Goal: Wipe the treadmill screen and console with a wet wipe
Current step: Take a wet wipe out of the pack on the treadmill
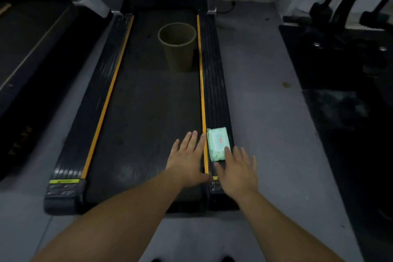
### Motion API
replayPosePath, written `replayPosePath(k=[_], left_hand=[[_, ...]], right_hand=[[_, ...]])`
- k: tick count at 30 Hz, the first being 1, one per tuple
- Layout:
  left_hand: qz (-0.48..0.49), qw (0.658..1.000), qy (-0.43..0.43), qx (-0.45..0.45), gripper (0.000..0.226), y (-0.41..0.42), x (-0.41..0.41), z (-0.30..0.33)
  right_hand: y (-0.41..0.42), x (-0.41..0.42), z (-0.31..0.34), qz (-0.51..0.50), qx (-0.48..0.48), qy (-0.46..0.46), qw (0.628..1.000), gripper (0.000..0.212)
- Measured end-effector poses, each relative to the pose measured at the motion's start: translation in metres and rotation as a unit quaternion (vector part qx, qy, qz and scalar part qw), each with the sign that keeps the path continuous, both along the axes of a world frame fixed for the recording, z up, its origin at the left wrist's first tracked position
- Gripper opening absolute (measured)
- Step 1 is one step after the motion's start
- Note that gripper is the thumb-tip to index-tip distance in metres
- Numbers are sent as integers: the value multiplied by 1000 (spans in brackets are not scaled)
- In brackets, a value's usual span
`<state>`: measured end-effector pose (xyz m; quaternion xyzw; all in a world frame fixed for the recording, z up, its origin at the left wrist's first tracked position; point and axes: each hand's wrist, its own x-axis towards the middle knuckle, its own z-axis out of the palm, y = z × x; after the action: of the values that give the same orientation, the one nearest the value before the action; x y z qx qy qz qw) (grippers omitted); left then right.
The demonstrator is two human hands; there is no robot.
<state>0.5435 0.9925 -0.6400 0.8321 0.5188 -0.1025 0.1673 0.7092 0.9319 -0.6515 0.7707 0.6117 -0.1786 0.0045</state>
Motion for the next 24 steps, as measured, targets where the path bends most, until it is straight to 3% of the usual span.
replayPosePath(k=[5,10,13,18,24], left_hand=[[17,1000,-24,-5,136,62,34,-142],[16,999,-48,-5,139,101,55,-233],[13,998,-58,-12,140,115,59,-258],[-12,997,-67,-20,134,130,66,-266],[-15,997,-67,-22,134,131,74,-263]], right_hand=[[72,36,-150,-73,30,76,994,44],[116,37,-238,-53,49,69,995,55],[132,34,-258,-37,73,-4,997,64],[155,31,-254,-60,117,-56,990,55],[156,46,-242,-45,123,-33,991,46]])
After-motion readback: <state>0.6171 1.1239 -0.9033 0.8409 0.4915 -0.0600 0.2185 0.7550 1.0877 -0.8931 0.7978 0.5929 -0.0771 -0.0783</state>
